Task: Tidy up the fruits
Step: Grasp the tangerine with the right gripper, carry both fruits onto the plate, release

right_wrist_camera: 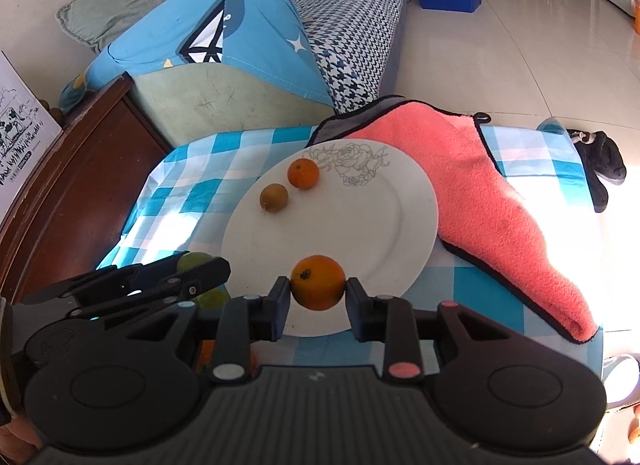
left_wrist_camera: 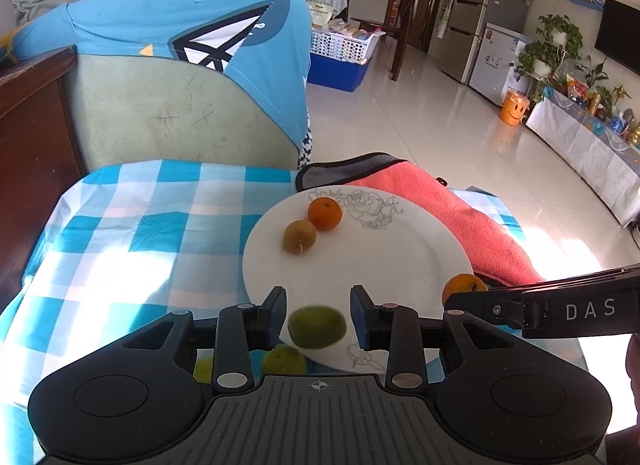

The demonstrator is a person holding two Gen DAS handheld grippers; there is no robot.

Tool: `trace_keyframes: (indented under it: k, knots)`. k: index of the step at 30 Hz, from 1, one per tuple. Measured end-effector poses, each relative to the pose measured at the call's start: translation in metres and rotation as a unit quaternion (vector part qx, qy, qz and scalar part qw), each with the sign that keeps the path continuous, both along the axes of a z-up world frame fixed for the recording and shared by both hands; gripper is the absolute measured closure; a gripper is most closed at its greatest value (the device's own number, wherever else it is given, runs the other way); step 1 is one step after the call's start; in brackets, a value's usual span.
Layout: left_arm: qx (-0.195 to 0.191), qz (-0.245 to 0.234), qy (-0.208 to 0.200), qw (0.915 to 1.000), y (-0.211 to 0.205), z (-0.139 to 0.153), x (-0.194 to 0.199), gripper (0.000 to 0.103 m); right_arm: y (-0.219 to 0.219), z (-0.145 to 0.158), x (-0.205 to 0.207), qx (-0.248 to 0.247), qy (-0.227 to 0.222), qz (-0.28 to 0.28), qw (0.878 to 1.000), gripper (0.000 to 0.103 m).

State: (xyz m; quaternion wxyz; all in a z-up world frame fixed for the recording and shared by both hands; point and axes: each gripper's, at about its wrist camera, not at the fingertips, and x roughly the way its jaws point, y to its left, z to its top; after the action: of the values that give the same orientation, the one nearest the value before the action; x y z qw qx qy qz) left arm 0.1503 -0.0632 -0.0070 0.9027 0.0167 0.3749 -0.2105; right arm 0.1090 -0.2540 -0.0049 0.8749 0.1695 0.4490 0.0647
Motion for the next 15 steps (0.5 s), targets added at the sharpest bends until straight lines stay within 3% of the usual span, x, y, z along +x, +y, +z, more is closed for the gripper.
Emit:
trace_keyframes:
  k: [15]
  knots:
    - [-0.008, 0.012, 0.010, 0.9998, -0.003, -0.004, 0.010, 0.068, -0.005, -0.016, 0.013, 0.010, 0.011, -0.031, 0.999, 0.070]
